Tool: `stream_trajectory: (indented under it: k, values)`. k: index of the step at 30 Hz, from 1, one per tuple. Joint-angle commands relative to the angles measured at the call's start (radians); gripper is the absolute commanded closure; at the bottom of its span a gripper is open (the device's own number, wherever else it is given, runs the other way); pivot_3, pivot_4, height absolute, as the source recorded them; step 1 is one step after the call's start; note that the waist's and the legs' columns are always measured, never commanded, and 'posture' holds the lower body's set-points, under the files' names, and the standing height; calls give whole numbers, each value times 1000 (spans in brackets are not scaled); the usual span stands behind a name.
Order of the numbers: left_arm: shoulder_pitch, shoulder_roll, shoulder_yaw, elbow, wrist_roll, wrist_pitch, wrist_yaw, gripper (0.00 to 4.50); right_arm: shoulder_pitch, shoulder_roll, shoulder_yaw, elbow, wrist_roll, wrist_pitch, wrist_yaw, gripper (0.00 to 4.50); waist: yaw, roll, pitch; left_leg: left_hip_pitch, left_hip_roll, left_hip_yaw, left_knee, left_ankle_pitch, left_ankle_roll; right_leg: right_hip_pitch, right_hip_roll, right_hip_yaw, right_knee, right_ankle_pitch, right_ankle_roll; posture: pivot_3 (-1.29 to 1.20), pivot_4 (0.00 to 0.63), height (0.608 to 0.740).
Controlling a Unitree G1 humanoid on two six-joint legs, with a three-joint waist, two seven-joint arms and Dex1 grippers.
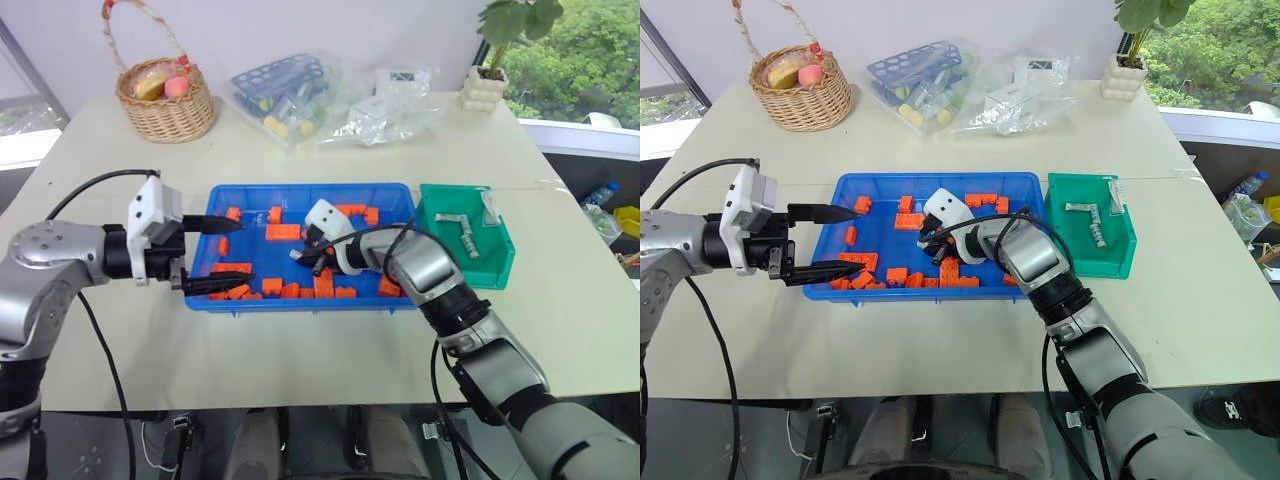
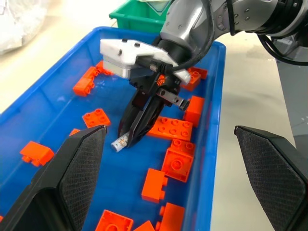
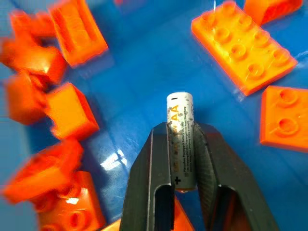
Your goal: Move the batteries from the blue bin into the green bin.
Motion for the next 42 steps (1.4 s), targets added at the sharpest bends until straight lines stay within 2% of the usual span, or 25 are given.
stream_trajectory:
  k: [1, 4, 9, 12, 16, 18, 21, 25, 31, 37, 42]
  values:
    - [-30, -13, -13, 12, 8, -24, -10, 0, -67, -79, -172, -160, 67, 102, -20, 4446, 1, 0, 0, 0, 0, 0, 0, 0, 0, 0, 0, 0, 0, 0, 0, 0, 150, 736]
    - [-48, -29, -31, 31, 19, -35, -19, 0, -76, -206, -299, -241, 105, 203, -27, 4446, 7, 0, 0, 0, 0, 0, 0, 0, 0, 0, 0, 0, 0, 0, 0, 0, 150, 736]
    - [-85, -48, -61, 68, 34, -54, -41, 0, 49, -460, -391, -338, 113, 244, -11, 4446, 11, -1, 0, 0, -1, 0, -1, 0, 0, 0, -1, 0, -2, -1, -2, 0, 150, 736]
    - [-109, -58, -76, 89, 42, -64, -56, 0, 131, -539, -439, -364, 120, 253, -17, 4446, 0, -1, 0, 1, -1, 1, -1, 0, 0, 0, -1, 0, -1, -2, -3, 0, 150, 736]
    - [-136, -76, -96, 108, 53, -74, -68, 0, 204, -575, -472, -363, 116, 229, -47, 4446, -4, -1, 1, 1, 0, 1, -1, 0, 0, 0, 0, 0, -1, 0, 0, 0, 150, 736]
    - [-150, -87, -106, 114, 57, -77, -72, 0, 224, -581, -472, -354, 117, 209, -52, 3358, -1, -1, 1, 1, 0, 0, -1, 0, 0, 0, 0, 0, -1, 0, 0, 0, 150, 736]
    - [-161, -95, -112, 116, 59, -78, -73, 0, 221, -601, -438, -334, 101, 158, -51, 1970, 0, -1, 1, 1, 0, 0, 0, 0, 0, 0, 0, 0, -1, 0, 0, 0, 150, 736]
    - [-171, -101, -114, 116, 60, -78, -72, 0, 153, -605, -392, -316, 119, 79, -2, 1970, 0, -1, 1, 1, 0, 0, 0, 0, 0, 0, 0, 0, -1, 0, 0, 0, 150, 736]
    - [-169, -112, -115, 105, 62, -74, -66, 0, 38, -541, -182, -305, 147, 28, 148, 1970, -3, -1, 1, 1, 0, 0, -1, 0, 0, 0, 1, 0, -1, 0, 0, 0, 150, 736]
    - [-169, -121, -118, 85, 59, -66, -56, 0, 5, -466, 61, -198, 46, -80, 235, 1970, 4, -2, 2, 0, 0, -1, 1, 0, 0, 0, 1, 0, -1, 0, 0, 0, 150, 736]
    - [-158, -120, -111, 59, 50, -55, -44, 0, 22, -444, 167, -120, -31, -169, 286, 1970, 2, -3, 2, 0, -1, 0, 1, 0, 0, 1, 0, 0, -1, 0, 0, 0, 150, 736]
